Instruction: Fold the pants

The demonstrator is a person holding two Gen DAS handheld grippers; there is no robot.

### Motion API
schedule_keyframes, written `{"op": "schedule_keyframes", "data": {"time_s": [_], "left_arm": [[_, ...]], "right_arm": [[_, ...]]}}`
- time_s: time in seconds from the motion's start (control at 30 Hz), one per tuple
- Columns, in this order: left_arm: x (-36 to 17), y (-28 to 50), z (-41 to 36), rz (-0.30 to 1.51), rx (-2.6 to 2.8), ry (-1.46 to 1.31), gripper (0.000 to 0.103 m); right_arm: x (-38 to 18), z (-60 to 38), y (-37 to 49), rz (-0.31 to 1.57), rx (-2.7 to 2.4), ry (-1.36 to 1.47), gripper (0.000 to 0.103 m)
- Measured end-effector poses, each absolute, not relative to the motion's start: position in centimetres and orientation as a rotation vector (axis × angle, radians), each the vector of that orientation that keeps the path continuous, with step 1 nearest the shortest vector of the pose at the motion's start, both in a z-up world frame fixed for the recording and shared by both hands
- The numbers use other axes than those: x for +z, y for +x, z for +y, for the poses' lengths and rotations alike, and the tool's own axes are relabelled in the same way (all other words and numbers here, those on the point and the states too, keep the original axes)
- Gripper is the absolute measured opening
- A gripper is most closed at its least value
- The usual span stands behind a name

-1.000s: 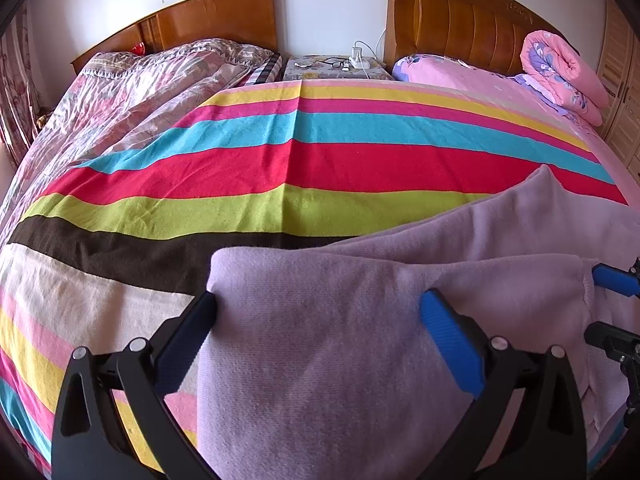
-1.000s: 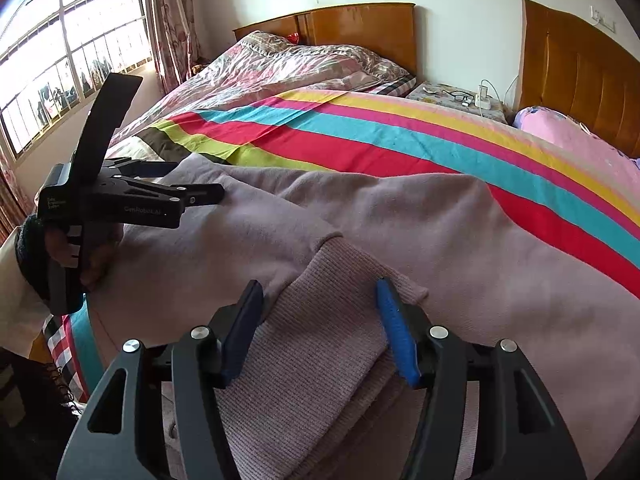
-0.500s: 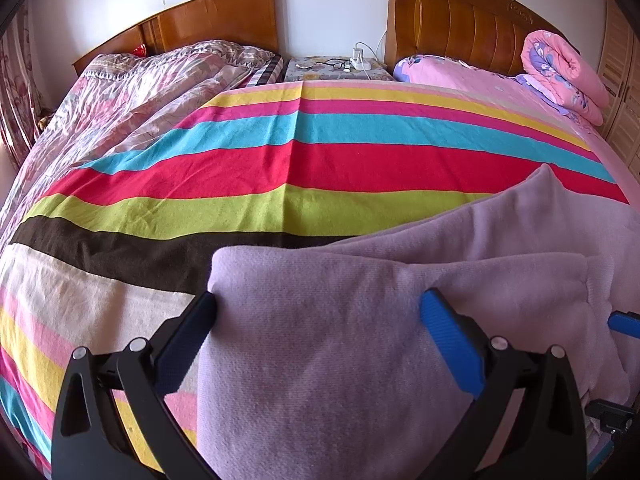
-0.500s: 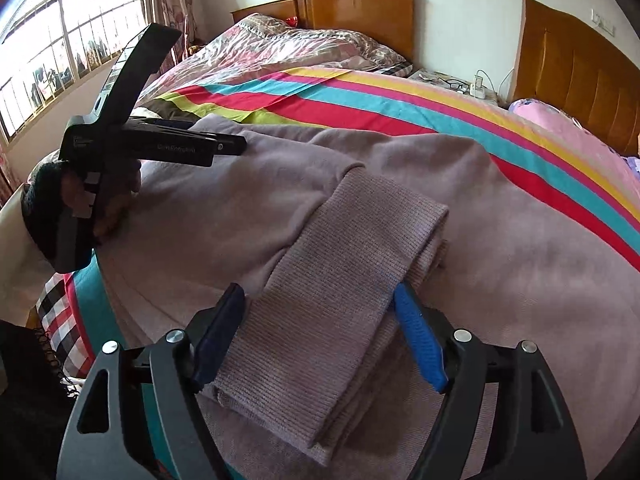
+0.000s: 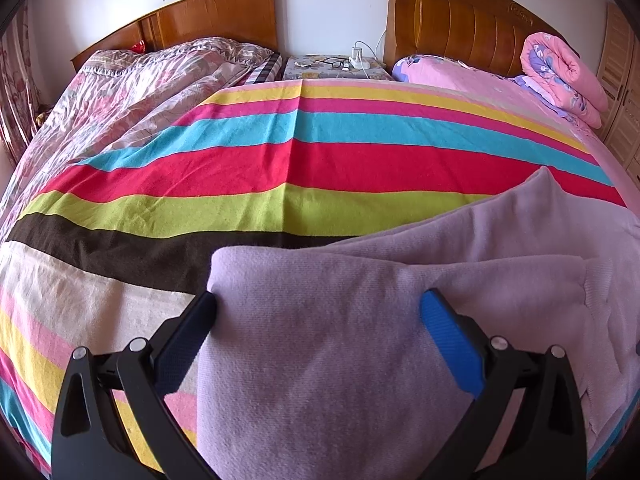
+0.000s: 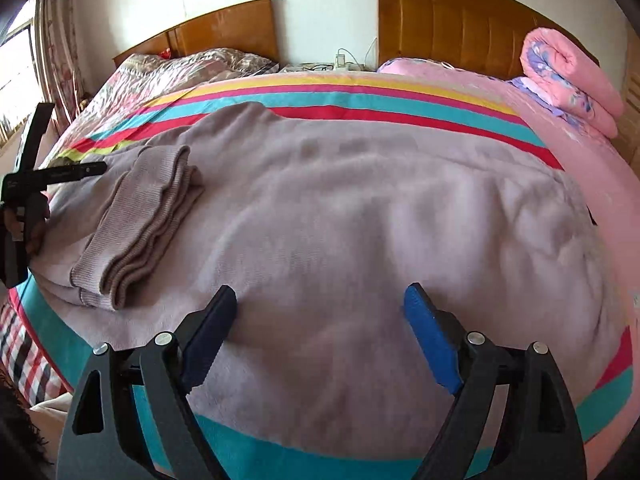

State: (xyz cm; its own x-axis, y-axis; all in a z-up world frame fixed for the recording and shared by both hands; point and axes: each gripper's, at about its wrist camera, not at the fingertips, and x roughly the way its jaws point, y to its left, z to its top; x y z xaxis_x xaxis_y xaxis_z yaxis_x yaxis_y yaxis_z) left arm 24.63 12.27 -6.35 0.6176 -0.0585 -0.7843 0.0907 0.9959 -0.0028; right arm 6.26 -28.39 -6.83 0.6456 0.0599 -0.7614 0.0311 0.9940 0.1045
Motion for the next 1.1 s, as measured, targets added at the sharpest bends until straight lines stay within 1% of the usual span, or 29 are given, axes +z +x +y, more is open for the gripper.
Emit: {"op": "schedule_keyframes", "data": {"time_s": [0.03,0.13,0.2,0.27,0.33,0.4,0.57,0.67,0.77,0.87,0.93,1.03,1.1], "left_arm": [[-5.9,24.3,12.7,0.880,-0.070,0.021,0.102],[-2.7,21.0,13.3,0.724,0.026,-0.032,0.101],[-0.3,18.3,12.4,0.646,-0.024,-0.071,0.102],[0.9,16.4,10.1,0.615,-0.109,-0.068,0.102],[0.7,15.5,6.5,0.653,-0.186,0.003,0.102],[-0.3,14.9,2.7,0.685,-0.267,0.076,0.102],[-4.2,13.9,-4.7,0.758,-0.365,0.251,0.102],[-7.1,13.8,-6.1,0.833,-0.364,0.323,0.102],[-8.1,14.2,-5.0,0.853,-0.399,0.235,0.102],[-7.4,14.5,-5.3,0.897,-0.380,0.255,0.102],[-5.1,14.5,-6.5,0.864,-0.415,0.266,0.101],[-0.6,16.2,-10.6,0.795,-0.517,0.236,0.101],[0.9,18.2,-14.7,0.780,-0.615,0.228,0.102]], "right_arm": [[-6.7,-29.1,5.6,0.862,-0.009,0.111,0.083],[-6.6,-31.4,3.5,0.863,-0.080,0.105,0.086],[-6.6,-33.1,2.1,0.849,-0.111,0.140,0.086],[-6.1,-34.5,1.1,0.805,-0.116,0.199,0.086],[-5.6,-34.9,0.6,0.767,-0.112,0.234,0.086],[-5.4,-34.2,0.7,0.757,-0.104,0.210,0.086],[-6.8,-32.2,1.4,0.796,-0.053,0.142,0.086],[-7.8,-32.0,1.1,0.793,-0.045,0.061,0.087],[-7.7,-32.6,0.9,0.793,-0.020,0.087,0.087],[-7.3,-32.8,0.6,0.800,-0.007,0.089,0.087],[-6.4,-33.5,0.4,0.787,0.017,0.128,0.087],[-4.7,-34.0,0.3,0.735,0.031,0.121,0.087],[-4.3,-34.2,0.9,0.728,0.016,0.099,0.087]]}}
